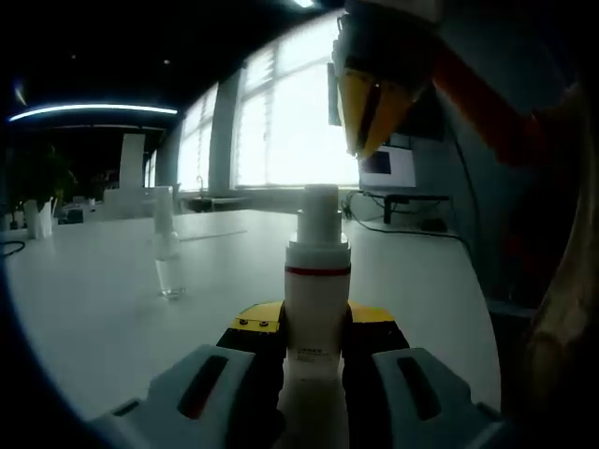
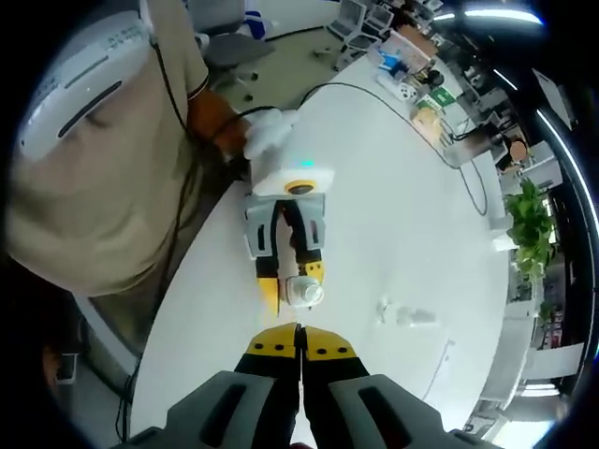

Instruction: Clamp pump bottle remove cover press pump head put on cover

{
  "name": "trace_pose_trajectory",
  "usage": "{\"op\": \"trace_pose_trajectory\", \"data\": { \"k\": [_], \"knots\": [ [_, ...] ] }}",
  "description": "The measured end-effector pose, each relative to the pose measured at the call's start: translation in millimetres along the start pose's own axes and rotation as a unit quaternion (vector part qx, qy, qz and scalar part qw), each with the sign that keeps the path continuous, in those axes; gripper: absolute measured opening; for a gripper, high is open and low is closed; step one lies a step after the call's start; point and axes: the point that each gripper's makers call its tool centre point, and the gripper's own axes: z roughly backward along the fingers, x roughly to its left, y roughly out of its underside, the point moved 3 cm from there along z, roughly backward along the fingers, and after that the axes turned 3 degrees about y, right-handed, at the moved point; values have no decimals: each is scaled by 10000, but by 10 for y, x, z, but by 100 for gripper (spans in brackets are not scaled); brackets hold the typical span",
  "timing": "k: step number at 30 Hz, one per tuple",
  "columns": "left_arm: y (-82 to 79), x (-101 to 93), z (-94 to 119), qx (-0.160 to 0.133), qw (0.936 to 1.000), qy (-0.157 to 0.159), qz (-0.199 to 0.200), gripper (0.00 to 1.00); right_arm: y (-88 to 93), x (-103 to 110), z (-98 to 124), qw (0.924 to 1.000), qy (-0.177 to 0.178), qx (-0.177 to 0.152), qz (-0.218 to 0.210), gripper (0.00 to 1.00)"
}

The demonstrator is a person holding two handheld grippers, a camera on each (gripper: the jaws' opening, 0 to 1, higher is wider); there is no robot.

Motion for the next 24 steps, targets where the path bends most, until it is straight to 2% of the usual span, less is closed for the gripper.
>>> {"op": "trace_pose_trajectory", "data": {
  "k": [11, 24],
  "knots": [
    [-4, -22, -3, 0, 10000, -1, -22, 14, 94, 49, 69, 9991, 326, -161, -222, 0],
    [-3, 6, 3, 1, 10000, -17, -11, 14, 218, 89, 182, 9944, 749, -428, -618, 0]
  ]
}}
